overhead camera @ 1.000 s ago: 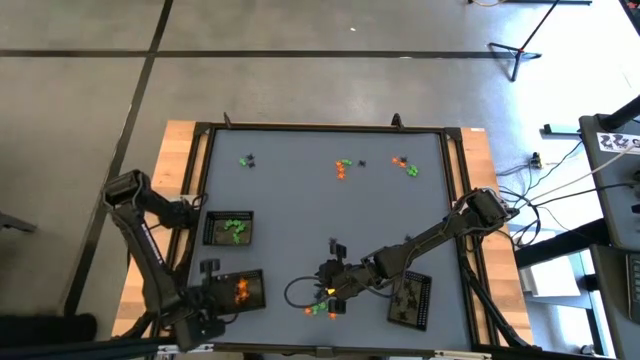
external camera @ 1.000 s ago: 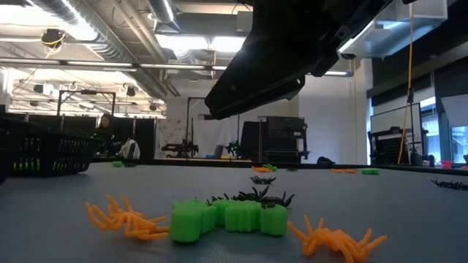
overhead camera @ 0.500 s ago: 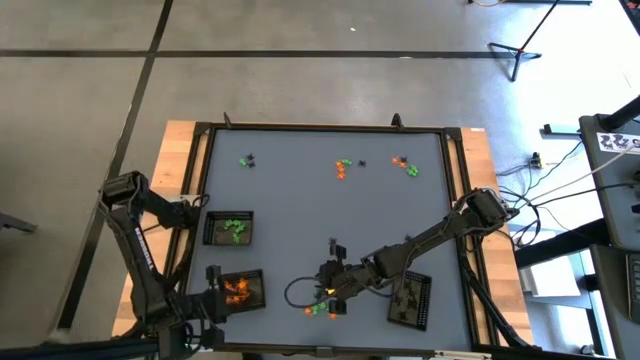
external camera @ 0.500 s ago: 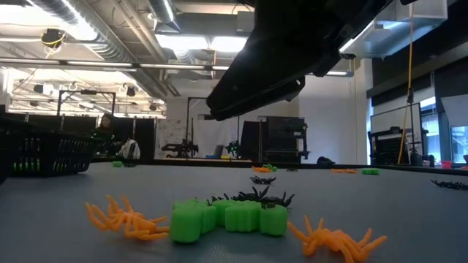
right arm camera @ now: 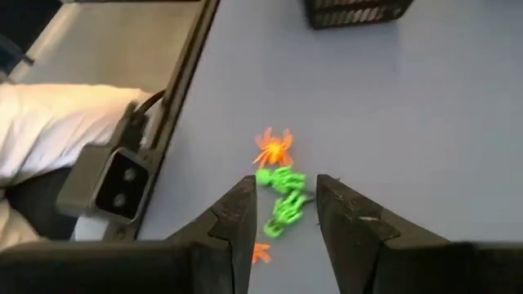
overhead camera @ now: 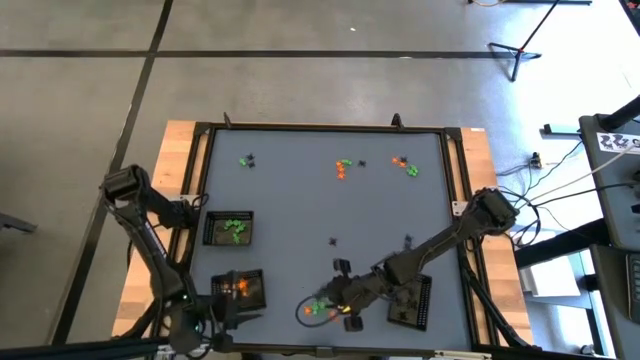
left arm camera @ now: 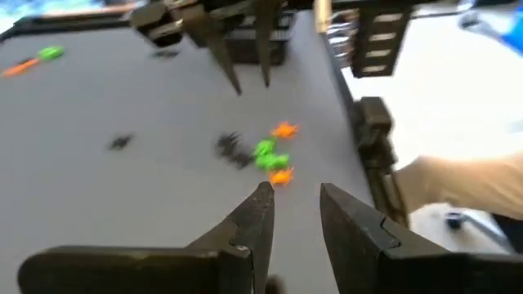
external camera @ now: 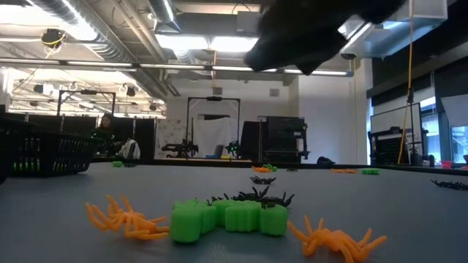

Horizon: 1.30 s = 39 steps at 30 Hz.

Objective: Sort Halloween decoration
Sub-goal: Put the green skeleton toy into the top black bin

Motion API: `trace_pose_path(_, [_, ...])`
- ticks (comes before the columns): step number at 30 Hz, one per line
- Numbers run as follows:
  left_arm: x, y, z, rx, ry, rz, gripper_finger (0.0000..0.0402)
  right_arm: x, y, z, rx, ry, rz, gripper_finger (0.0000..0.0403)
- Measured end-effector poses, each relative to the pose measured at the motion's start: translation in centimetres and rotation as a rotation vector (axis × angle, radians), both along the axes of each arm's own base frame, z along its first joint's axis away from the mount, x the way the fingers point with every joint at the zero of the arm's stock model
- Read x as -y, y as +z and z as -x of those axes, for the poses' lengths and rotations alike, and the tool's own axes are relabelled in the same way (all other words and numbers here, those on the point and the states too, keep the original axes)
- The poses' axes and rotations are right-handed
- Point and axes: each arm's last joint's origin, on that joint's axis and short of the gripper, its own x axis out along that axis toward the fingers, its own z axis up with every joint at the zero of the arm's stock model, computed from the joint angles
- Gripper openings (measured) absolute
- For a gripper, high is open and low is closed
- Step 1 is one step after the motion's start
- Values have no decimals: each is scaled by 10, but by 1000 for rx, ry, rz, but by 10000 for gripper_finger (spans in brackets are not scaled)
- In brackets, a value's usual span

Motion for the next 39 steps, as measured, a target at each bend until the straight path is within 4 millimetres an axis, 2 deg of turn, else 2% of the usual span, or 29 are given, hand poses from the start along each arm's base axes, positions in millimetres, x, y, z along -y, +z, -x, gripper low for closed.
trace_pose_path(7, [-25,0,-18,219,-192,93,94,-19,-1,14,16,11,46,127])
trace_pose_path(11, [-39,5,-28,337,-172,90,94,-26,-4,18,26,-7,66,127])
trace_pose_path(18, [-55,5,-44,352,-104,62,94,-32,-20,16,10,-45,61,127])
trace_pose_path(29, [-57,5,-48,347,-117,64,94,-31,-58,7,-51,-132,63,127])
trace_pose_path(39, [-56,5,-47,347,-115,68,94,-25,-75,-1,-64,-180,63,127])
